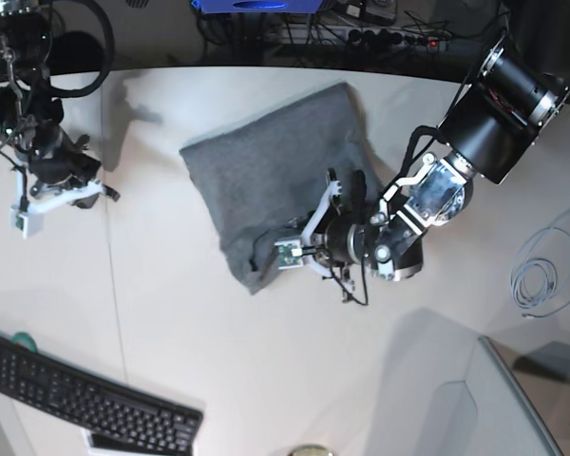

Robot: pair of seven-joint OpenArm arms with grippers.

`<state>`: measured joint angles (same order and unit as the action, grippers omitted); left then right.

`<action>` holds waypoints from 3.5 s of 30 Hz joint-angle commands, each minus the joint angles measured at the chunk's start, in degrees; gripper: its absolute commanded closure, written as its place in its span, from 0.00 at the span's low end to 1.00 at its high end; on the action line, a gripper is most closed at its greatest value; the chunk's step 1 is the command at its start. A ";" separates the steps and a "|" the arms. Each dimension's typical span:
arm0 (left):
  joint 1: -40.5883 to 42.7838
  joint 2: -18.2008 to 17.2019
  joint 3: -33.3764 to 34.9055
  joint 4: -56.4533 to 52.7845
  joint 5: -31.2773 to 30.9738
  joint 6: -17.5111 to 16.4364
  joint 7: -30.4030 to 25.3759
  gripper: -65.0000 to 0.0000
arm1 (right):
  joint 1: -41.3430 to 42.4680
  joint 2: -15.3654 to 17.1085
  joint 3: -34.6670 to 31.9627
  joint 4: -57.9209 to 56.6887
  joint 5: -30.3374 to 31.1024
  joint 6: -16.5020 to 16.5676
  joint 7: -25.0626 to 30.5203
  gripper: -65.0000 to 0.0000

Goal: Layout the t-shirt on the table in an organized manner, then fold the t-shirt properly
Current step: 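Push the folded shirt's edges square with the left gripper, then tuck the collar-side edge with both grippers and lift away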

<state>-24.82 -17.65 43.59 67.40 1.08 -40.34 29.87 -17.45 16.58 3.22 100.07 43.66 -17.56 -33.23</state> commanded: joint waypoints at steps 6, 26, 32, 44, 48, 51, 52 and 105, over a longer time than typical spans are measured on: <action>-6.35 5.65 7.88 -5.11 -0.42 0.34 -0.90 1.00 | -1.76 -1.15 6.40 0.19 0.34 0.29 0.84 1.00; -6.35 7.32 9.81 -5.46 -0.42 0.34 -0.29 1.00 | -3.25 -2.56 10.01 0.19 0.34 0.29 0.84 1.00; -6.79 7.06 9.46 -5.37 -0.42 0.34 -0.29 0.88 | -3.25 -2.56 10.01 0.19 0.34 0.38 0.84 1.00; -11.45 7.06 9.20 -3.35 -0.51 0.34 -0.29 0.33 | -3.25 -2.56 9.83 0.19 0.25 0.38 0.75 1.00; -11.62 3.98 5.33 6.41 -1.13 0.34 2.88 0.34 | -3.51 -2.47 9.30 0.81 0.25 3.19 0.75 1.00; -5.91 2.40 -6.54 18.98 -1.92 0.34 10.35 0.36 | -4.31 -2.12 6.05 2.21 -0.10 10.31 0.75 1.00; -2.83 2.13 -11.11 23.02 -1.48 0.34 11.67 0.41 | -4.83 -2.12 5.17 2.92 -0.10 12.07 0.75 1.00; 40.16 5.12 -33.62 20.74 6.00 0.34 -1.96 1.00 | 2.55 2.01 -32.28 -6.93 -6.60 16.02 5.59 1.00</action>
<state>15.38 -12.25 10.07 87.55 7.22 -39.88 27.59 -15.11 18.26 -29.23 92.33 36.99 -1.89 -28.32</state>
